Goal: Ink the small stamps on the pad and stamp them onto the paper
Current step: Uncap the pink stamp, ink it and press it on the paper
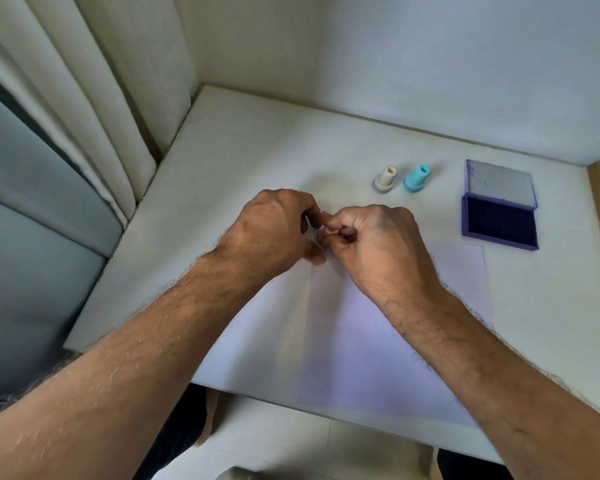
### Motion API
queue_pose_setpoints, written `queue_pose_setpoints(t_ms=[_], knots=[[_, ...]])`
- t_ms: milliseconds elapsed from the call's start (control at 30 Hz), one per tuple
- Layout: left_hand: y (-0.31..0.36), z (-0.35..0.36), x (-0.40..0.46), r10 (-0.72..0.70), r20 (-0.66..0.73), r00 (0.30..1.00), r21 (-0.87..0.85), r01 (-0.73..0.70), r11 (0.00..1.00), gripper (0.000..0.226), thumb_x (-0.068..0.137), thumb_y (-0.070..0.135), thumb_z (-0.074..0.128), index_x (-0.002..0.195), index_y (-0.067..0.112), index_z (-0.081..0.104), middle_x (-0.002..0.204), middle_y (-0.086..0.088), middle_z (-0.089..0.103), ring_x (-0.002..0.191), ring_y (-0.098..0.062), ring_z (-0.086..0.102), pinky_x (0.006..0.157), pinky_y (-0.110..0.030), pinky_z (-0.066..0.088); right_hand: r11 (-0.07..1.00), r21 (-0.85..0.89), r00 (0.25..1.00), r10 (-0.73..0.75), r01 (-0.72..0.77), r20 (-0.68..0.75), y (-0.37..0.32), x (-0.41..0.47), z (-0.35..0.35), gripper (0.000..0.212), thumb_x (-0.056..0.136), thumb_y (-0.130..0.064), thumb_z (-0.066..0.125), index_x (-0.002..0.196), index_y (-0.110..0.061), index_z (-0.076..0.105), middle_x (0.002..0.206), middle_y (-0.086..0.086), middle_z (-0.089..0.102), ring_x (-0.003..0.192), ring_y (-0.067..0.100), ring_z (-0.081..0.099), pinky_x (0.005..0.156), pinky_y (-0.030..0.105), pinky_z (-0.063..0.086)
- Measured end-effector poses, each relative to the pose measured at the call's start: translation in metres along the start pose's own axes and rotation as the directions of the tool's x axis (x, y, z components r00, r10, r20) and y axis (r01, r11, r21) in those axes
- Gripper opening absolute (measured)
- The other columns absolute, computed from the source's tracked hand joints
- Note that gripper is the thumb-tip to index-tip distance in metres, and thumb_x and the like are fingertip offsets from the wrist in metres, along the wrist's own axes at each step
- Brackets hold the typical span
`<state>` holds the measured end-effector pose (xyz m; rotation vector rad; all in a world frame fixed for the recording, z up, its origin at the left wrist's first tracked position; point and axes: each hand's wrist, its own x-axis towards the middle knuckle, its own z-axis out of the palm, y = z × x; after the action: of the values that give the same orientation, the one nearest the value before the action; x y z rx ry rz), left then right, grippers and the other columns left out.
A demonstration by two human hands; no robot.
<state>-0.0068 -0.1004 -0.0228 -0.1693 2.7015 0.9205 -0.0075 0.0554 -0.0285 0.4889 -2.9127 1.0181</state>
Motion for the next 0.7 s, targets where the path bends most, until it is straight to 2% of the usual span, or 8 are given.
queue_pose_setpoints(t_ms=[300,367,600,667,700], knots=[[0.001,0.000,0.002,-0.005,0.023,1.000,0.011,0.005,1.000,0.041,0.057,0.027,0.091,0.085,0.035,0.063,0.078,0.013,0.058,0.072,-0.007,0.057,0.056,-0.024,0.048,1.000,-0.024,0.999,-0.019,0.018,-0.027,0.001,0.000,0.002,0.002,0.081,-0.021,0.072,0.082,-0.021,0.074,0.067,0.004,0.071,0.063,0.027,0.066,0.055,0.038,0.057],[0.001,0.000,0.002,0.000,0.021,1.000,0.021,0.000,1.000,0.042,0.057,0.027,0.092,0.088,0.032,0.065,0.077,0.013,0.058,0.072,-0.009,0.058,0.055,-0.021,0.043,1.000,-0.015,1.000,-0.006,0.006,-0.016,0.000,0.001,0.000,0.002,0.081,-0.023,0.072,0.082,-0.022,0.074,0.067,0.002,0.070,0.064,0.027,0.066,0.056,0.039,0.057],[0.008,-0.001,0.004,0.000,0.039,0.999,0.096,-0.003,0.995,0.046,0.055,0.029,0.092,0.094,0.031,0.066,0.082,0.012,0.060,0.077,-0.013,0.059,0.058,-0.022,0.039,0.999,-0.018,0.997,0.045,-0.044,0.059,-0.003,0.002,-0.004,0.007,0.081,-0.026,0.071,0.086,-0.027,0.076,0.073,-0.002,0.074,0.077,0.022,0.069,0.081,0.042,0.053],[0.010,-0.002,0.003,-0.001,0.034,0.999,0.106,-0.003,0.994,0.047,0.055,0.029,0.092,0.095,0.029,0.067,0.082,0.011,0.060,0.077,-0.013,0.058,0.058,-0.022,0.039,0.995,0.047,0.992,0.087,-0.092,0.092,-0.001,0.001,-0.008,0.012,0.079,-0.026,0.075,0.091,-0.028,0.077,0.078,-0.006,0.076,0.080,0.014,0.071,0.088,0.044,0.051],[0.011,-0.002,0.001,0.001,0.031,1.000,0.106,-0.004,0.994,0.047,0.055,0.029,0.092,0.094,0.028,0.067,0.080,0.012,0.059,0.078,-0.012,0.058,0.059,-0.022,0.039,0.981,0.139,0.988,0.127,-0.139,0.087,-0.001,0.001,-0.011,0.016,0.078,-0.026,0.077,0.094,-0.027,0.077,0.081,-0.006,0.077,0.081,0.009,0.072,0.090,0.042,0.052]])
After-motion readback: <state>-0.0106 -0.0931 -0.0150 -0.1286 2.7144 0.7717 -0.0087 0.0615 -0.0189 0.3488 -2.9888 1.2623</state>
